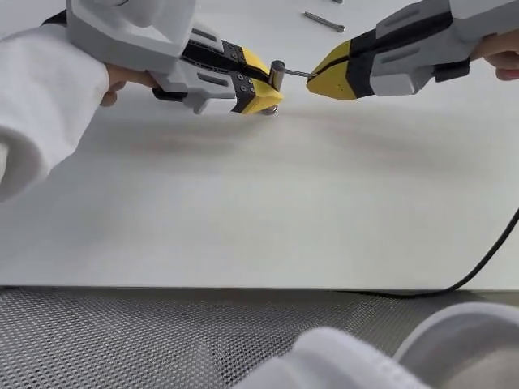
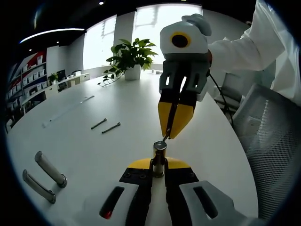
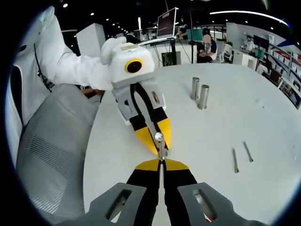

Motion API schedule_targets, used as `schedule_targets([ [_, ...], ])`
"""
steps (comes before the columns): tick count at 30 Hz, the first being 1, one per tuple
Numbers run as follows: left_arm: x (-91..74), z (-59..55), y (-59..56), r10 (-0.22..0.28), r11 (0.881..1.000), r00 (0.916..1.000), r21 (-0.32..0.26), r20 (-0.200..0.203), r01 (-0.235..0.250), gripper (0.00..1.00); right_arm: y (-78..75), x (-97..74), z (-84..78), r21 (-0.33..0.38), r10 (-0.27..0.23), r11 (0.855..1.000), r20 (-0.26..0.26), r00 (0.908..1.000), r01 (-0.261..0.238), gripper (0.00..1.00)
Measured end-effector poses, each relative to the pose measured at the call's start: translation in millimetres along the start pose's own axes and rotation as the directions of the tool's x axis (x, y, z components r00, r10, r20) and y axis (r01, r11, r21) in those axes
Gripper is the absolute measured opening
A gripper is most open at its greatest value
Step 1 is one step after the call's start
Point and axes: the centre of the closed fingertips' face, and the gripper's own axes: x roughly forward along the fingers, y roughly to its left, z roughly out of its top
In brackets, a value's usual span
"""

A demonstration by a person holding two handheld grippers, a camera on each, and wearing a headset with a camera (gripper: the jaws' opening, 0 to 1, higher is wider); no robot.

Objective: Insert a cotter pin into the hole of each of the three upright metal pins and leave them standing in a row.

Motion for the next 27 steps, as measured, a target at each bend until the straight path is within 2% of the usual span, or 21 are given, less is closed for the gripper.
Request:
schedule_targets([
  [20, -2.6, 3.6, -7.7, 0.007, 1.0, 1.0, 0.001, 0.003, -0.007, 0.07, -0.5, 9.1, 7.5, -0.028, 0.009, 1.0, -0.005, 1.0, -0.009, 0.0],
  [27, -3.1, 2.4, -8.3, 0.005, 1.0, 1.0, -0.003, 0.004, -0.005, 0.07, 2.3, 13.5, 10.0, -0.068, 0.02, 0.997, -0.005, 0.9998, -0.02, 0.0],
])
